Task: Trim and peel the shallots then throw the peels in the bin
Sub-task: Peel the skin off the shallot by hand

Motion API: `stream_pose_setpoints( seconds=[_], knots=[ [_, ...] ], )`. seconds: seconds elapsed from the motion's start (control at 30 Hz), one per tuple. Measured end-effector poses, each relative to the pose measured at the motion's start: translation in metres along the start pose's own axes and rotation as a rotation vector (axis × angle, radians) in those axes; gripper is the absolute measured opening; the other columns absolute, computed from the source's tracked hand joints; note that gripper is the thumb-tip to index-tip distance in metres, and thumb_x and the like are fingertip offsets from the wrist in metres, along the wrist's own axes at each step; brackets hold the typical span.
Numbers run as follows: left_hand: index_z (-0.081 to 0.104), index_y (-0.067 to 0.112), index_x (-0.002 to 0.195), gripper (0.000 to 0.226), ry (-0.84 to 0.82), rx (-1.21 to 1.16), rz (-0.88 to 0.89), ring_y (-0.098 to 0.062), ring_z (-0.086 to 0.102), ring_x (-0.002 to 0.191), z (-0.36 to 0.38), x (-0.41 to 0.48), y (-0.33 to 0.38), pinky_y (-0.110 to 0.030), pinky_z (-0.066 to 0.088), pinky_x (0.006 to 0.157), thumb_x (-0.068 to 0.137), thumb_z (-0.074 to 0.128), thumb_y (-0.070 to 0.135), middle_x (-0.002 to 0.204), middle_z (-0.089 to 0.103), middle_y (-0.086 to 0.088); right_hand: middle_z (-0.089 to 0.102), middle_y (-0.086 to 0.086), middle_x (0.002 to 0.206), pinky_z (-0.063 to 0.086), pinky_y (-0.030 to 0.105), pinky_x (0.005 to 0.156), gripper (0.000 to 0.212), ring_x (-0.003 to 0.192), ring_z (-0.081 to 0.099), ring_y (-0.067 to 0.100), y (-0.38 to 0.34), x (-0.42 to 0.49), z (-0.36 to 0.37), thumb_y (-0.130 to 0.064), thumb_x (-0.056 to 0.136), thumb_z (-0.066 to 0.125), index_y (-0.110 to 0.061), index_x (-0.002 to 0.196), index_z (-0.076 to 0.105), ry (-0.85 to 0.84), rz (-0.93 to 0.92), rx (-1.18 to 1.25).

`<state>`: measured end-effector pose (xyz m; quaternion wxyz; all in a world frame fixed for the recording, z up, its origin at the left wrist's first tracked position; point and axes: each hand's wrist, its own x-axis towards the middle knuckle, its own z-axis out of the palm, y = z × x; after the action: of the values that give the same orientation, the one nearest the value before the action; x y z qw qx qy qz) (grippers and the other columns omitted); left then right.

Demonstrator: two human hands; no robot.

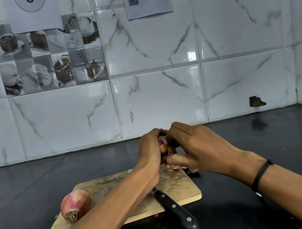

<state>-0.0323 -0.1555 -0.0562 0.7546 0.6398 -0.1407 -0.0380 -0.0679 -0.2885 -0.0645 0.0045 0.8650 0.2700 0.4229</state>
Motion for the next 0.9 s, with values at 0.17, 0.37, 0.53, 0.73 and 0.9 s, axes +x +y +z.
stream_pose_setpoints(
  seconds=[0.17, 0.37, 0.53, 0.73, 0.9],
  knots=[
    [0.065, 0.018, 0.043, 0.055, 0.063, -0.020, -0.003, -0.015, 0.058, 0.046, 0.001, 0.003, -0.001, -0.026, 0.047, 0.054, 0.095, 0.045, 0.014, 0.048, 0.061, -0.002, 0.055, -0.003, 0.083, 0.035, 0.024, 0.052, 0.042, 0.058, 0.048, 0.016, -0.002, 0.001, 0.003, -0.053, 0.083, 0.049, -0.012, 0.091, 0.057, -0.016, 0.090, 0.034],
    [0.068, 0.011, 0.067, 0.034, 0.130, -0.028, 0.033, -0.019, 0.062, 0.055, 0.001, 0.010, -0.002, -0.025, 0.046, 0.054, 0.091, 0.044, 0.014, 0.055, 0.066, -0.005, 0.053, -0.011, 0.080, 0.038, 0.018, 0.059, 0.037, 0.069, 0.050, 0.010, -0.004, 0.003, 0.004, -0.055, 0.080, 0.057, -0.019, 0.088, 0.056, -0.006, 0.212, 0.258],
    [0.068, 0.010, 0.084, 0.032, 0.168, -0.005, 0.075, -0.022, 0.065, 0.069, -0.003, 0.022, -0.004, -0.030, 0.050, 0.061, 0.097, 0.042, 0.023, 0.076, 0.070, -0.009, 0.060, -0.008, 0.073, 0.043, 0.020, 0.060, 0.016, 0.069, 0.054, 0.007, -0.010, 0.002, 0.000, -0.031, 0.086, 0.073, -0.019, 0.084, 0.061, 0.009, 0.318, 0.441],
    [0.068, 0.004, 0.086, 0.044, 0.128, -0.010, 0.074, -0.019, 0.067, 0.058, -0.002, 0.026, -0.004, -0.029, 0.055, 0.051, 0.104, 0.042, 0.035, 0.076, 0.071, -0.013, 0.068, 0.001, 0.077, 0.047, 0.029, 0.065, 0.011, 0.075, 0.063, 0.015, -0.008, 0.000, -0.002, -0.032, 0.089, 0.070, -0.023, 0.084, 0.066, 0.016, 0.469, 0.604],
    [0.066, 0.002, 0.079, 0.049, 0.092, -0.011, 0.079, -0.017, 0.064, 0.044, -0.004, 0.025, -0.003, -0.036, 0.058, 0.058, 0.105, 0.040, 0.036, 0.060, 0.069, -0.011, 0.066, -0.007, 0.068, 0.044, 0.021, 0.057, 0.015, 0.063, 0.058, 0.005, -0.012, 0.001, -0.004, -0.032, 0.092, 0.064, -0.022, 0.082, 0.066, -0.005, 0.507, 0.689]
  ],
)
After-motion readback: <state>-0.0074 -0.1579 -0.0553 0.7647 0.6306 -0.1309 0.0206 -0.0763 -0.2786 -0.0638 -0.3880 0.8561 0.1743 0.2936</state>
